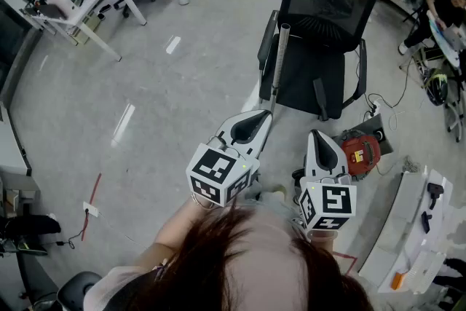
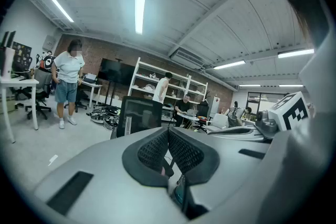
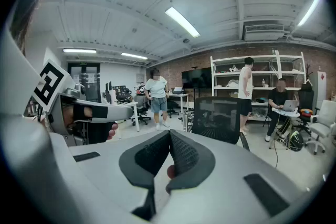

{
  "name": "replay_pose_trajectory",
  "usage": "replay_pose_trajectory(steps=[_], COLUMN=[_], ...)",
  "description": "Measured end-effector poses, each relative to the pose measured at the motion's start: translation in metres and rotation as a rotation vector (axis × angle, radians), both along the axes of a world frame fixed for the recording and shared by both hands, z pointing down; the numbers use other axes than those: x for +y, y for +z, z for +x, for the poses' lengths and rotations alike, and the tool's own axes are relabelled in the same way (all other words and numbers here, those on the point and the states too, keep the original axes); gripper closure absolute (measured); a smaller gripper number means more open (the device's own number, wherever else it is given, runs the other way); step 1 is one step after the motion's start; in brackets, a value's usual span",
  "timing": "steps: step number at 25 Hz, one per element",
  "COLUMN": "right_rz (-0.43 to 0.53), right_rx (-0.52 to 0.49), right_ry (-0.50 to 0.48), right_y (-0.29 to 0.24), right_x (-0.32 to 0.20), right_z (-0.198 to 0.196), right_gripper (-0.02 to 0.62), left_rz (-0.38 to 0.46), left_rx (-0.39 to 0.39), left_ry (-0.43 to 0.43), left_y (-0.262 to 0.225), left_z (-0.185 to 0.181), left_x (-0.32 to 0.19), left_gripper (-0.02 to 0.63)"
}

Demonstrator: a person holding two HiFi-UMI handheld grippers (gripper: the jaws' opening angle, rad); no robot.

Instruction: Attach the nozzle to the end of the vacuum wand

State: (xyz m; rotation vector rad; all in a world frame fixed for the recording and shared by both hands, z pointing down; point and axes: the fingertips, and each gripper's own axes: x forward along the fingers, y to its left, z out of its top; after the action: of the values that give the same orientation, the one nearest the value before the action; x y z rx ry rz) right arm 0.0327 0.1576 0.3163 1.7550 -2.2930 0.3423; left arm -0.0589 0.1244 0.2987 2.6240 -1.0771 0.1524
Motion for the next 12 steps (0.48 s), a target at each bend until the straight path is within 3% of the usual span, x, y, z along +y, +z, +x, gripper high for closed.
replay_pose_trajectory(steps=[6, 12], right_rz=[0.006, 0.017], right_rx=[-0.013, -0.021], right_ry=[0.02, 0.057], right_y=[0.003, 0.001], right_x=[-0.017, -0.029], right_z=[-0.012, -0.024], right_gripper=[0.572, 0.572], left_rz=[0.008, 0.001], left_rx=[-0.039, -0.031], left_ry=[0.002, 0.034], left_y=[0.01, 0.014], left_z=[-0.014, -0.026], left_x=[-0.021, -0.032], left_gripper=[0.589, 0.589])
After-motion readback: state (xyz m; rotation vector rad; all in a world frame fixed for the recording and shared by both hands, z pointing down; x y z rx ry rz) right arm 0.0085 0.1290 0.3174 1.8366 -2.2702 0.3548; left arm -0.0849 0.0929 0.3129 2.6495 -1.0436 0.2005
